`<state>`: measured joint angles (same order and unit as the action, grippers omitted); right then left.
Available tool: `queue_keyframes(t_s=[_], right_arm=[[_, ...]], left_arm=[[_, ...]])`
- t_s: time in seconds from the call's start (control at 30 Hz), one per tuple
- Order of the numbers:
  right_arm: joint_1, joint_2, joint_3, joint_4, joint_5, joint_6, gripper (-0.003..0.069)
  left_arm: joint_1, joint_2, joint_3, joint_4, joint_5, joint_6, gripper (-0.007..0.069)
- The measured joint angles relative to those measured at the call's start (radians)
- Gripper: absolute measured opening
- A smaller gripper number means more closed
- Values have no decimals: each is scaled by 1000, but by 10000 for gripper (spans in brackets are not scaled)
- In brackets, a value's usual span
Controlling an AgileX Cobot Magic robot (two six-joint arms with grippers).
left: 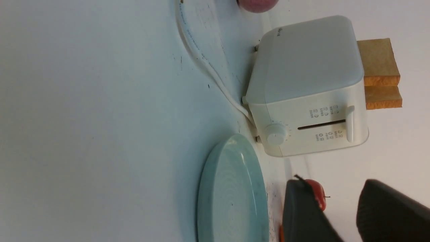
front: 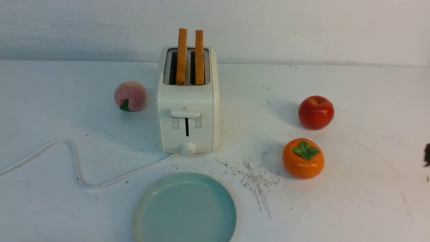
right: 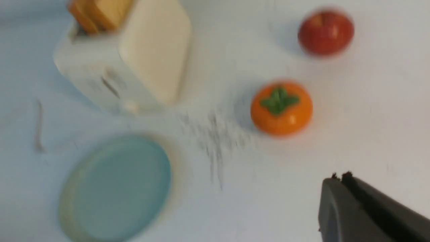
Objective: Take toasted bread from bread machine on white table place on plate.
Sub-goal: 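Grasp the toast slice in the toaster and pull it up out of the slot with the right gripper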
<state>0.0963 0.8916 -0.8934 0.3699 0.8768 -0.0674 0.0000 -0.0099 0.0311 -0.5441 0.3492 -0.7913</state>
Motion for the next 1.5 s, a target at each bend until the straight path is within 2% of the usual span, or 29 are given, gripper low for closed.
queue_keyframes(t_s=[0.1, 0.13, 0.17, 0.2, 0.27, 0.4, 0.47, 0.7, 0.87, 0.93, 1.17, 1.3, 1.5], right_arm=[[16, 213, -95, 22, 144, -93, -13], [45, 307, -140, 63, 192, -151, -8], [45, 307, -140, 63, 192, -151, -8], [82, 372, -175, 102, 205, -199, -5], [147, 451, -232, 139, 186, -218, -2], [229, 539, -322, 141, 114, -183, -2], [284, 621, -422, 123, 54, -118, -1], [382, 832, -682, 82, 4, -51, 20], [419, 973, -883, 41, -28, -47, 113], [419, 1031, -976, 34, -69, -46, 206], [418, 1143, -1061, 42, -255, -46, 419], [418, 1181, -1061, 42, -325, -46, 455], [418, 1201, -1061, 41, -425, -46, 457]], left_arm=[[0, 0, 0, 0, 0, 0, 242], [0, 0, 0, 0, 0, 0, 242], [0, 0, 0, 0, 0, 0, 242], [0, 0, 0, 0, 0, 0, 242], [0, 0, 0, 1, 0, 0, 242], [0, 0, 0, 1, 0, 0, 242], [0, 0, 0, 1, 0, 0, 242], [0, 0, 0, 1, 0, 0, 242], [0, 0, 0, 2, 0, 0, 242], [0, 0, 0, 2, 0, 0, 242], [0, 0, 0, 3, 0, 0, 242], [0, 0, 0, 3, 0, 0, 242], [0, 0, 0, 4, 1, 0, 242]])
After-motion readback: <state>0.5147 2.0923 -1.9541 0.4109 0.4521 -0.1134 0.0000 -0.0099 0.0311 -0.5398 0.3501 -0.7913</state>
